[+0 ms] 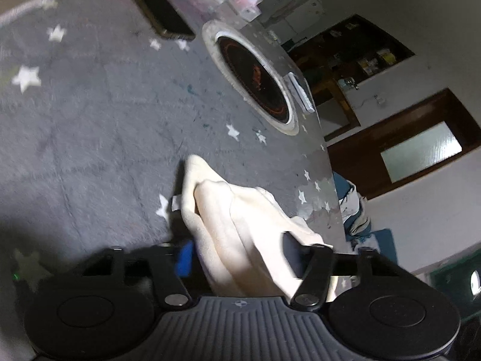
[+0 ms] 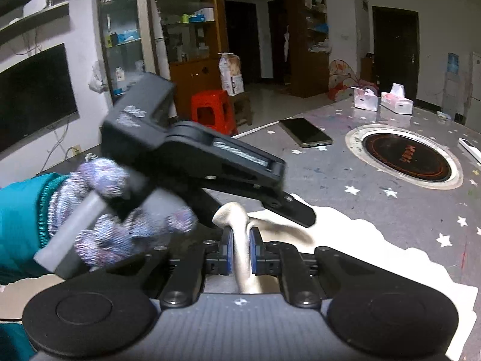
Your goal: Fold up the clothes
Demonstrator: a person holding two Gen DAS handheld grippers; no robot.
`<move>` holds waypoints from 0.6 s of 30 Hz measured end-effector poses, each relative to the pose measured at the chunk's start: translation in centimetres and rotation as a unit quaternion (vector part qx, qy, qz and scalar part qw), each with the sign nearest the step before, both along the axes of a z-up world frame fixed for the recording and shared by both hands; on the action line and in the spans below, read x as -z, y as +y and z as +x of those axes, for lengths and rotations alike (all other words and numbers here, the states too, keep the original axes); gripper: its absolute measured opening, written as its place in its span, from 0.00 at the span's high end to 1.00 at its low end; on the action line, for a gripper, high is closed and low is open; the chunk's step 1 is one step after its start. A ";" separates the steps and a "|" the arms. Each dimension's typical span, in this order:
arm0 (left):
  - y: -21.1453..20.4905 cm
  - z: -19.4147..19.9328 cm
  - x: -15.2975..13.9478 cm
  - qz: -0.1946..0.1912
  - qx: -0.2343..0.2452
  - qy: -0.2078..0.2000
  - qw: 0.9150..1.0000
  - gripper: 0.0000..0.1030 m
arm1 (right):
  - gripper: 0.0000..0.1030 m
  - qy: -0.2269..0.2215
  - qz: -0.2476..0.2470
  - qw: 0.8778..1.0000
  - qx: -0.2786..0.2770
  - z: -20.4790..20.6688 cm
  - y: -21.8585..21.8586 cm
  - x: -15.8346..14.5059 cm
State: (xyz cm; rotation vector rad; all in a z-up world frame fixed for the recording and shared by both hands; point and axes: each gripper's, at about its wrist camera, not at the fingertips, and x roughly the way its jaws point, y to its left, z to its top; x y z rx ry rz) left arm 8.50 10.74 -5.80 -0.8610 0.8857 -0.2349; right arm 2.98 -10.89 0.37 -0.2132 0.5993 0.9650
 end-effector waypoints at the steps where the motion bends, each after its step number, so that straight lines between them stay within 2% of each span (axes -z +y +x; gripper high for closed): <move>1: 0.0 0.1 0.4 -0.009 -0.003 0.006 1.000 0.65 | 0.91 0.000 0.000 1.000 -0.003 -0.2 0.0 0.1; 3: 0.0 0.2 1.0 -0.019 -0.006 0.014 1.000 0.78 | 0.91 0.001 -0.002 1.000 -0.007 -0.4 0.1 0.2; 6: -0.2 0.1 1.1 -0.010 -0.007 0.012 1.000 0.83 | 0.89 -0.004 -0.005 1.000 -0.001 -0.7 -0.2 0.5; 12: -1.2 -0.2 0.2 0.041 0.003 -0.002 0.999 0.84 | 0.76 0.010 0.003 1.000 0.023 -0.6 -2.1 0.9; 14: -1.5 -0.4 0.1 0.053 0.005 -0.007 0.999 0.84 | 0.66 0.009 0.004 0.999 0.036 -0.5 -2.9 0.8; 18: -2.0 -0.4 -0.2 0.075 0.011 -0.014 0.997 0.84 | 0.60 0.012 0.004 0.996 0.091 0.4 -5.6 1.1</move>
